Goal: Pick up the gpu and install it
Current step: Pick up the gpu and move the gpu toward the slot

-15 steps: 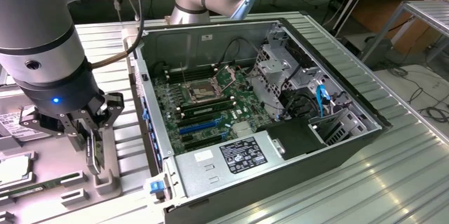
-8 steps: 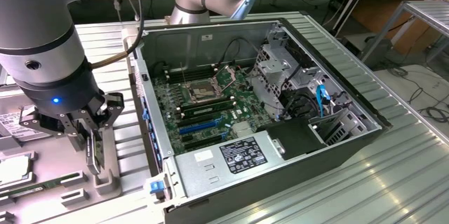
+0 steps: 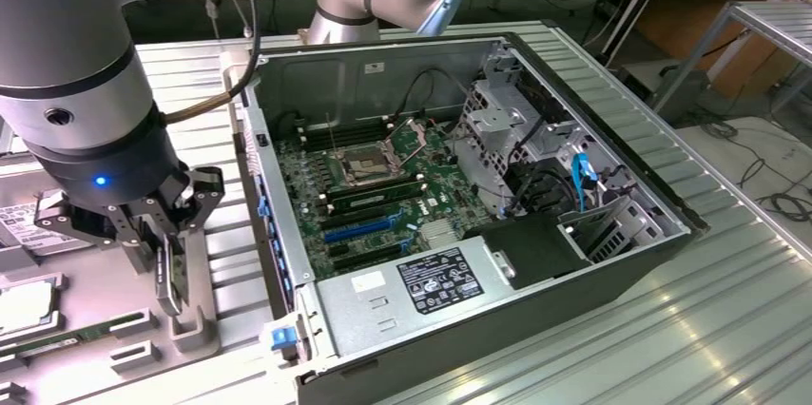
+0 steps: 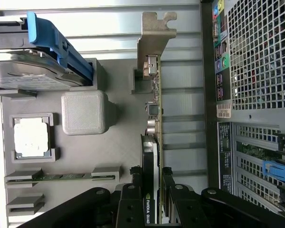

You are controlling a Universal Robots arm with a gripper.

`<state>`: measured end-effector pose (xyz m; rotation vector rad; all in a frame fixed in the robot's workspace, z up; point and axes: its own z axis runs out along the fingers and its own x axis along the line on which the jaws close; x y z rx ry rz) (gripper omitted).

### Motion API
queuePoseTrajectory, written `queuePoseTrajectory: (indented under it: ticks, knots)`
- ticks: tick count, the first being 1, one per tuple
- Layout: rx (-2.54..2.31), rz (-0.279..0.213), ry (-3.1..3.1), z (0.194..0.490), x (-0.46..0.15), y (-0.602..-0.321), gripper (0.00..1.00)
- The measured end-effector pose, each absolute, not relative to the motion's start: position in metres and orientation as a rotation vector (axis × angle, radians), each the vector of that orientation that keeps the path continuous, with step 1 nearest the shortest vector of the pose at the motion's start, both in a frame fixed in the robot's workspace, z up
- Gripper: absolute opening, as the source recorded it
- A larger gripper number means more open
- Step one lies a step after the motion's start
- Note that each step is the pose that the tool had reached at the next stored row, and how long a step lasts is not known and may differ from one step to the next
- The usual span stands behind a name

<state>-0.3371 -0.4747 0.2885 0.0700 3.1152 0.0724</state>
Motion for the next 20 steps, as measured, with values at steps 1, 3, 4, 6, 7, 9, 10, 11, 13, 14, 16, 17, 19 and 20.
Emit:
queuePoseTrajectory:
  ticks: [1,3,4,6,7,9,10,11,13,14,16,17,19,20]
  knots:
    - [0.07,0.072,3.115,0.29,-0.337,-0.475,0.27]
    - [0.07,0.072,3.115,0.293,-0.337,-0.475,0.27]
    - [0.07,0.073,3.115,0.293,-0.337,-0.475,0.27]
    - [0.07,0.073,3.115,0.295,-0.337,-0.475,0.27]
    - [0.07,0.073,3.115,0.296,-0.337,-0.475,0.27]
    - [0.07,0.073,3.115,0.299,-0.337,-0.475,0.27]
    - [0.07,0.073,3.115,0.3,-0.337,-0.475,0.27]
    - [0.07,0.073,3.115,0.301,-0.337,-0.475,0.27]
    - [0.07,0.073,3.115,0.304,-0.337,-0.475,0.27]
    - [0.07,0.073,3.115,0.306,-0.337,-0.475,0.27]
    - [0.07,0.073,3.115,0.308,-0.337,-0.475,0.27]
    - [0.07,0.073,3.115,0.31,-0.337,-0.475,0.27]
    - [0.07,0.073,3.115,0.312,-0.337,-0.475,0.27]
    - [0.07,0.073,3.115,0.313,-0.337,-0.475,0.27]
